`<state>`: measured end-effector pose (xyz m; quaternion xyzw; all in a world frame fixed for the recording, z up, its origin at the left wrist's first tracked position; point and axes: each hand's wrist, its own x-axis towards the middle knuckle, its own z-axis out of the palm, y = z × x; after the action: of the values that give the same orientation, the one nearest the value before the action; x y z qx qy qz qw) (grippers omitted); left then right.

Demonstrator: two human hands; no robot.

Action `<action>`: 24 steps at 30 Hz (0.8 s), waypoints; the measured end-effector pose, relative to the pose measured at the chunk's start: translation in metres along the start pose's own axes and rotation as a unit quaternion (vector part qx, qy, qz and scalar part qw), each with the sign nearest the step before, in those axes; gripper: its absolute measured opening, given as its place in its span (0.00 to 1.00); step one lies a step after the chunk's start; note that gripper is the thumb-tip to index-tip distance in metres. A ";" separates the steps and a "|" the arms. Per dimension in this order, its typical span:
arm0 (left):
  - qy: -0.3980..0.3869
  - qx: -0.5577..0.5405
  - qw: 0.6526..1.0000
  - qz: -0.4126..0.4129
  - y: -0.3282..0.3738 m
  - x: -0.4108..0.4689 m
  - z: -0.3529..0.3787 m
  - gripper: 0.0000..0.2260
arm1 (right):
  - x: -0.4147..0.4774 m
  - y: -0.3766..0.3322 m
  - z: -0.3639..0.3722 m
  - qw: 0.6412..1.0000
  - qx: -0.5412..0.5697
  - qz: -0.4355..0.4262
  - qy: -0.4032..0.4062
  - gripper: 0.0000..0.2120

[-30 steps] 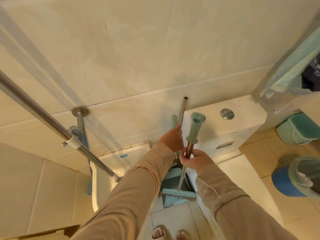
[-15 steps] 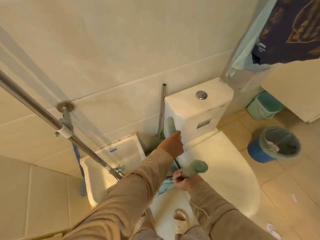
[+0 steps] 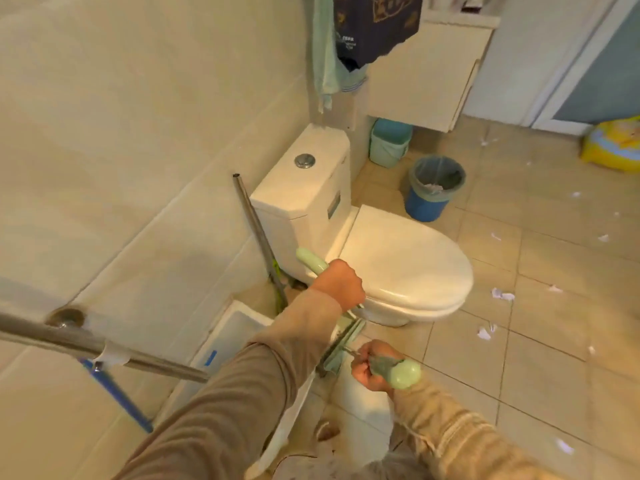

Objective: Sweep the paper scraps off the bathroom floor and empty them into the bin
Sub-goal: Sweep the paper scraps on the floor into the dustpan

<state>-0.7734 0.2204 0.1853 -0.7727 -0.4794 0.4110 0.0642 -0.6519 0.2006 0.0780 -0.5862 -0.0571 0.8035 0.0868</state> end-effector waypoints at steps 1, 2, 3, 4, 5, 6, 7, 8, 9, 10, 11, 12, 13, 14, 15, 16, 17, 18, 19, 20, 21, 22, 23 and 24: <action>0.024 -0.024 0.999 -0.005 0.005 0.000 -0.002 0.11 | -0.007 0.008 -0.007 1.000 -0.015 0.005 0.002 0.19; 0.029 -0.044 0.999 -0.002 0.008 -0.004 -0.006 0.11 | -0.013 0.013 -0.017 1.000 -0.020 0.013 0.011 0.19; 0.045 -0.049 0.998 -0.004 0.012 -0.003 -0.007 0.10 | -0.014 0.017 -0.030 0.999 -0.006 0.021 0.026 0.19; 0.044 -0.050 0.998 0.000 0.018 -0.002 -0.009 0.10 | -0.015 0.020 -0.043 0.999 0.019 0.022 0.024 0.19; 0.060 -0.050 0.997 0.000 0.022 -0.003 -0.012 0.09 | -0.018 0.024 -0.054 0.999 0.030 0.008 0.042 0.19; 0.072 -0.053 0.996 -0.003 0.025 -0.006 -0.018 0.09 | -0.027 0.026 -0.059 0.998 0.021 -0.006 0.056 0.18; 0.076 -0.059 0.995 -0.008 0.030 -0.004 -0.021 0.08 | -0.028 0.027 -0.068 0.998 0.026 -0.017 0.056 0.18; 0.086 -0.060 0.995 -0.002 0.036 0.000 -0.022 0.08 | -0.033 0.029 -0.076 0.998 0.027 -0.021 0.043 0.18; 0.091 -0.067 0.994 -0.001 0.042 0.001 -0.025 0.08 | -0.034 0.032 -0.085 0.999 0.016 -0.026 0.044 0.19; 0.092 -0.074 0.993 0.002 0.048 0.002 -0.031 0.08 | -0.041 0.034 -0.093 0.997 0.004 -0.033 0.064 0.19; 0.092 -0.086 0.992 0.005 0.054 0.003 -0.037 0.09 | -0.043 0.037 -0.103 0.997 0.003 -0.037 0.071 0.19; 0.086 -0.100 0.991 0.007 0.062 0.005 -0.042 0.10 | -0.044 0.040 -0.113 0.996 -0.004 -0.044 0.073 0.18; 0.084 -0.114 0.990 0.015 0.071 0.007 -0.047 0.11 | -0.048 0.043 -0.121 0.993 -0.038 -0.057 0.093 0.18; 0.084 -0.123 0.989 0.023 0.081 0.011 -0.051 0.12 | -0.055 0.046 -0.127 0.991 -0.051 -0.067 0.109 0.18; 0.085 -0.126 0.988 0.029 0.093 0.014 -0.057 0.13 | -0.059 0.051 -0.137 0.989 -0.053 -0.069 0.118 0.18; 0.089 -0.126 0.988 0.032 0.102 0.016 -0.061 0.14 | -0.065 0.056 -0.145 0.987 -0.068 -0.071 0.128 0.18; 0.097 -0.128 0.986 0.038 0.113 0.019 -0.065 0.14 | -0.070 0.060 -0.152 0.983 -0.095 -0.076 0.139 0.18; 0.106 -0.133 0.984 0.048 0.125 0.022 -0.072 0.15 | -0.076 0.064 -0.159 0.981 -0.105 -0.079 0.146 0.18; 0.113 -0.140 0.982 0.056 0.137 0.025 -0.078 0.15 | -0.079 0.069 -0.167 0.977 -0.111 -0.085 0.163 0.18; 0.117 -0.150 0.980 0.062 0.149 0.027 -0.086 0.16 | -0.080 0.072 -0.175 0.972 -0.120 -0.095 0.181 0.17; 0.115 -0.160 0.978 0.067 0.161 0.028 -0.092 0.16 | -0.081 0.076 -0.184 0.970 -0.113 -0.097 0.194 0.16; 0.110 -0.174 0.976 0.068 0.172 0.029 -0.097 0.16 | -0.082 0.080 -0.191 0.970 -0.096 -0.092 0.205 0.15; 0.104 -0.189 0.974 0.065 0.182 0.030 -0.100 0.16 | -0.081 0.084 -0.200 0.972 -0.067 -0.090 0.209 0.14; 0.099 -0.207 0.971 0.062 0.192 0.031 -0.102 0.16 | -0.080 0.088 -0.210 0.972 -0.037 -0.092 0.211 0.14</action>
<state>-0.5637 0.1725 0.1396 -0.8342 -0.4967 0.2271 -0.0756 -0.4347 0.0961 0.0715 -0.7378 -0.1209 0.6474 0.1483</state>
